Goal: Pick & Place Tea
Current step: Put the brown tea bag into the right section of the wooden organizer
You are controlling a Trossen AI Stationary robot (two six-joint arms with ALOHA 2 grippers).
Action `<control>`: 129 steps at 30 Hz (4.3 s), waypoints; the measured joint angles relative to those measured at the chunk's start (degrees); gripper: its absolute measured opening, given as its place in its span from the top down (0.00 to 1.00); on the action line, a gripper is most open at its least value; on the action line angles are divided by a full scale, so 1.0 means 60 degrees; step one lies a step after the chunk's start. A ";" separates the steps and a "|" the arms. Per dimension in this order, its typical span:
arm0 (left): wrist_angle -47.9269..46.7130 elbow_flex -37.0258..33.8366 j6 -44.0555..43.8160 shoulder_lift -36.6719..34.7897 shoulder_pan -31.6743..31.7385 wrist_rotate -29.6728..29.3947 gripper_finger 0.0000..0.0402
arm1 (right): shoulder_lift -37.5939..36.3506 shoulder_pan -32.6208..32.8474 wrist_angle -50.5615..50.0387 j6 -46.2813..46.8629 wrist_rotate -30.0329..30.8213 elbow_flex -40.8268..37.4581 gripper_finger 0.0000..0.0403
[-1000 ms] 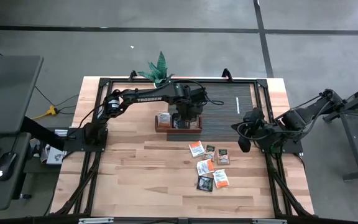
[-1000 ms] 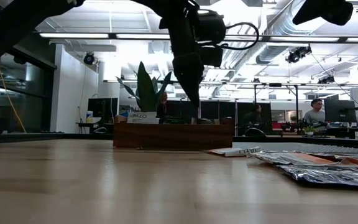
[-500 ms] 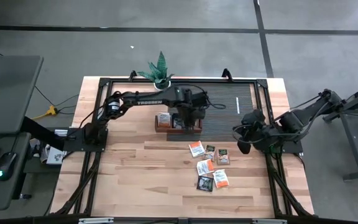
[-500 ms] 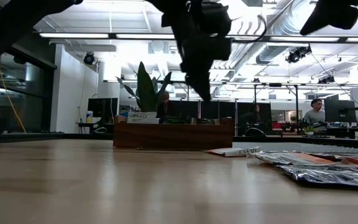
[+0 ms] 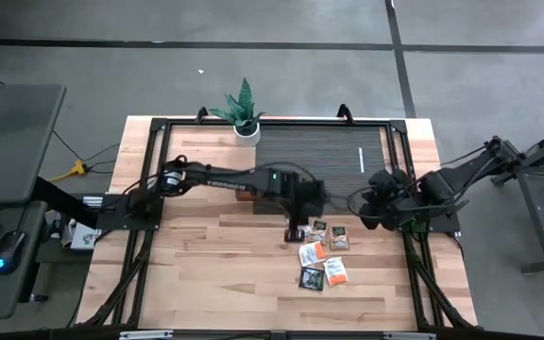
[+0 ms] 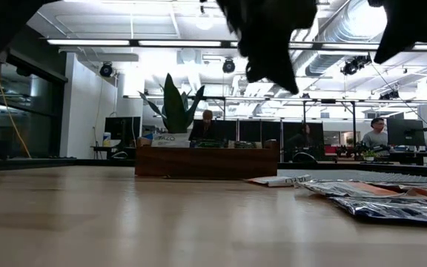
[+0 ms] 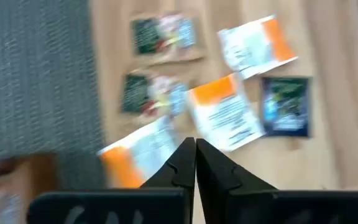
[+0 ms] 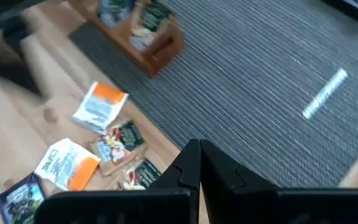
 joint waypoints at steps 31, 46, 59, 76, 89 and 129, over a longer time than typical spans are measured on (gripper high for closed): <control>0.5340 -0.2563 -0.4696 -0.0015 -0.1232 -0.2734 1.00 | -0.3133 -0.4047 0.6586 -0.1480 -0.3481 -0.5419 1.00; 0.5307 -0.2583 -0.5439 0.0895 -0.1298 -0.2596 1.00 | -0.1137 -0.4442 0.8176 -0.2127 -0.4543 -0.5628 1.00; 0.5210 -0.2570 -0.5802 0.1326 -0.1300 -0.2604 1.00 | -0.0925 -0.4433 0.8257 -0.2238 -0.4902 -0.5628 1.00; 0.5196 -0.2572 -0.5433 0.1007 -0.1193 -0.3339 1.00 | -0.0903 -0.4439 0.8298 -0.2353 -0.4983 -0.5625 1.00; 0.6107 -0.2559 -0.5915 0.0754 -0.0195 -0.3554 1.00 | -0.0903 -0.4439 0.8272 -0.2382 -0.4505 -0.5625 1.00; 0.5897 -0.2520 -0.5903 0.1300 0.0335 -0.2987 1.00 | -0.0903 -0.4439 0.8143 -0.2305 -0.4295 -0.5625 1.00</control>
